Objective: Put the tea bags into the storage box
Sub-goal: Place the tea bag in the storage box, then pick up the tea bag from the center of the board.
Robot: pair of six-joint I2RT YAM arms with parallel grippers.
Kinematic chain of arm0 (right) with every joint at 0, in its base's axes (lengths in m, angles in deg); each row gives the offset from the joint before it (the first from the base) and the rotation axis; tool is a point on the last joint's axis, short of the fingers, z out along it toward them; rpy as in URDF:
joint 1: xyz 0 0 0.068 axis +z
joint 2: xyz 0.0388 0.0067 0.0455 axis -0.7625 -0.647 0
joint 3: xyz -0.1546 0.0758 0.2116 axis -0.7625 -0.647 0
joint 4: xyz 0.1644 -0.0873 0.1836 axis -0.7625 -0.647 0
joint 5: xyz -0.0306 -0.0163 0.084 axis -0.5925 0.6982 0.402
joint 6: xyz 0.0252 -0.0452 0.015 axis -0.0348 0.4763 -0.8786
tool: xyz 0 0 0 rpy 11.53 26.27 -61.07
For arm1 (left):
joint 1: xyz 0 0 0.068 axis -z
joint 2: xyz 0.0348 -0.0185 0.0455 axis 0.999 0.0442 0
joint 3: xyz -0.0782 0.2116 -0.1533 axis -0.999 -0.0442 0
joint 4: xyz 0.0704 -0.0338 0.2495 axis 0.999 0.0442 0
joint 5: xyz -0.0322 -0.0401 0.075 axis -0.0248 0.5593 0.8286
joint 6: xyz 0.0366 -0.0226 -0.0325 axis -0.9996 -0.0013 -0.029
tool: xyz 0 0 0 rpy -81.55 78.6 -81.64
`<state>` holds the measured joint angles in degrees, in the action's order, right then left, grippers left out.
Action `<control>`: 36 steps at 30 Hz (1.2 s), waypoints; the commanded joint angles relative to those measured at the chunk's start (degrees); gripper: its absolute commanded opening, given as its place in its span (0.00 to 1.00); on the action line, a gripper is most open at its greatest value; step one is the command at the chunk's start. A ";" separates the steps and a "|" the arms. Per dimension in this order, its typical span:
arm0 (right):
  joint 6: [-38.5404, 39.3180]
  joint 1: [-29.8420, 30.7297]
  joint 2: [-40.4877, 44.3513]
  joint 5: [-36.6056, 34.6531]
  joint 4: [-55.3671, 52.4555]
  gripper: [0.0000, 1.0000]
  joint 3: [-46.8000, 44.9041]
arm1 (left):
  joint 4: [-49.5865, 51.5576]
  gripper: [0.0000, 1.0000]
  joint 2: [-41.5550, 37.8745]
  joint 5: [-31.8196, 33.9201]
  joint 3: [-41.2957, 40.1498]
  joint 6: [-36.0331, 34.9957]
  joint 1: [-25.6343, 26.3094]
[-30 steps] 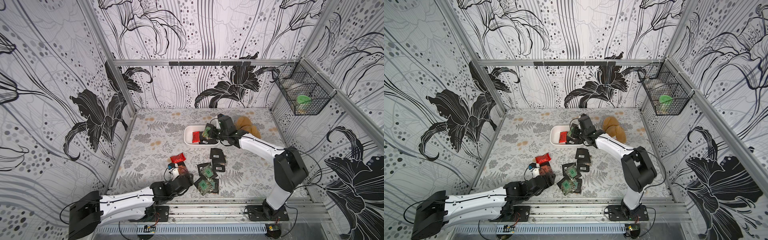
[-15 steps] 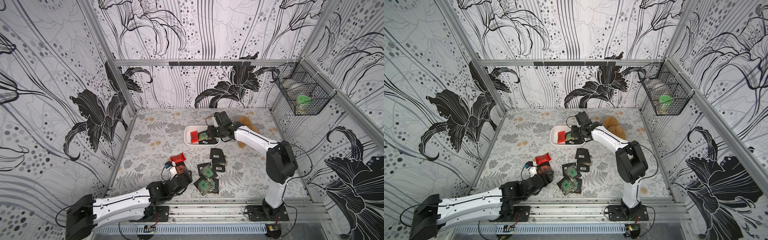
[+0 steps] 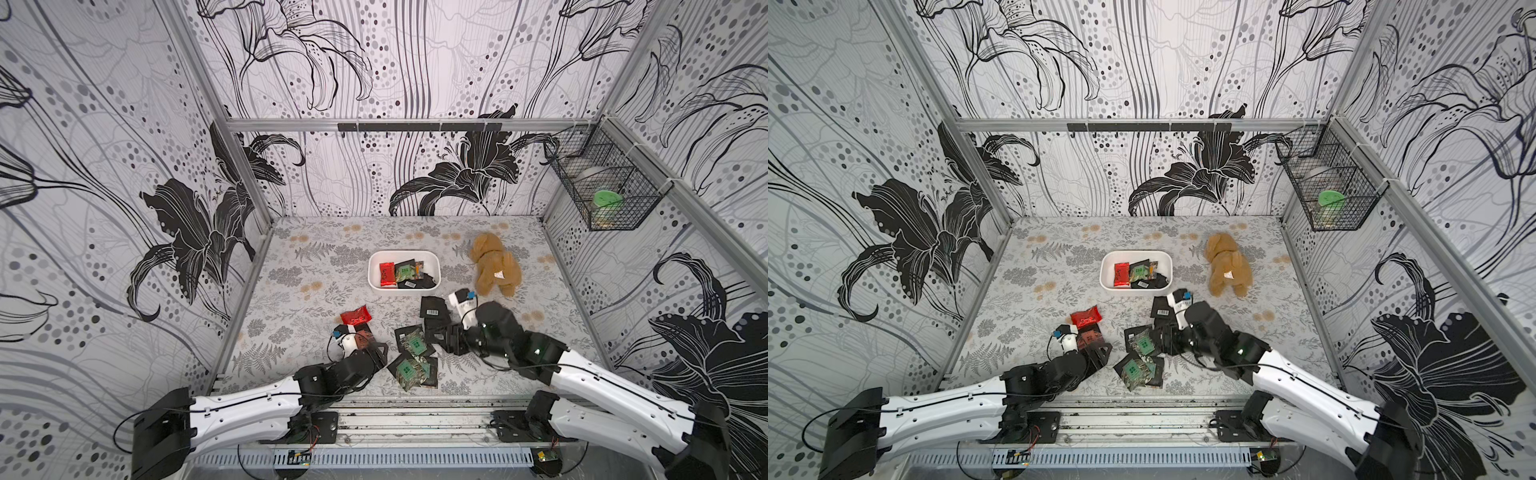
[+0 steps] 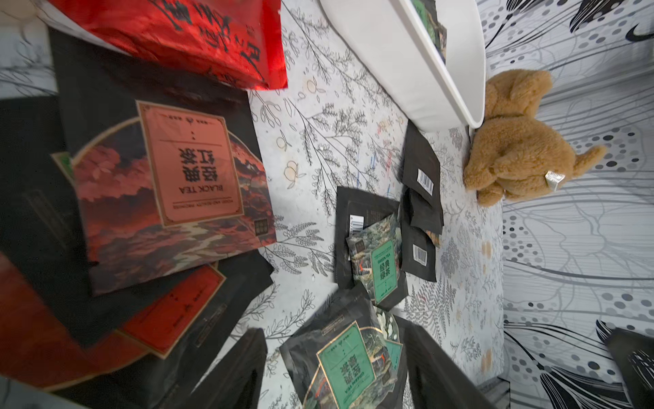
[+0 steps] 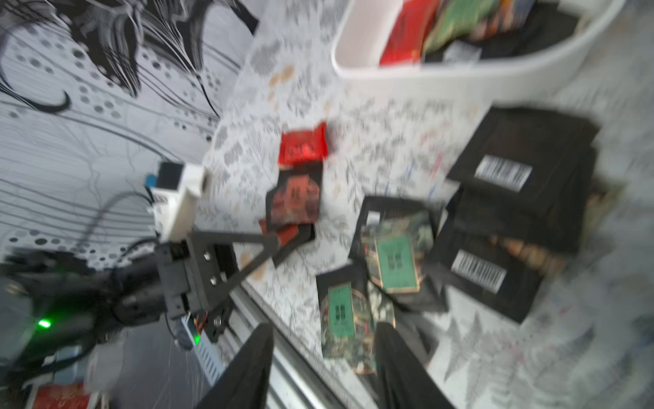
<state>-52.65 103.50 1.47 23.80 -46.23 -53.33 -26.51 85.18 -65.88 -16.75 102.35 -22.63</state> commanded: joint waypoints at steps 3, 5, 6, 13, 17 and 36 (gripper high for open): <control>-12.99 9.19 -1.26 -8.38 7.43 0.34 -7.15 | -7.22 0.63 4.43 -7.42 0.93 -1.61 -0.14; -14.12 11.36 -4.54 -9.83 7.33 0.26 -6.90 | -8.06 0.63 6.05 -8.63 0.79 -0.98 -0.08; -14.36 12.70 -6.57 -11.43 6.74 0.23 -6.04 | -8.76 0.62 6.80 -9.30 0.70 -0.86 -0.06; -12.70 15.75 -18.70 -14.30 4.99 0.16 1.29 | -11.04 0.61 8.64 -10.79 -0.83 1.92 0.15; -12.41 15.81 -23.26 -15.32 4.46 0.12 3.76 | -10.87 0.60 8.43 -10.78 -1.58 3.29 0.36; -13.53 15.87 -37.93 -17.46 -1.00 0.00 8.51 | -9.71 0.59 11.58 -12.37 -2.04 4.06 2.01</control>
<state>-65.31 119.04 -34.16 6.82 -43.82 -45.07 -35.39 96.50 -78.06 -18.01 106.13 -20.99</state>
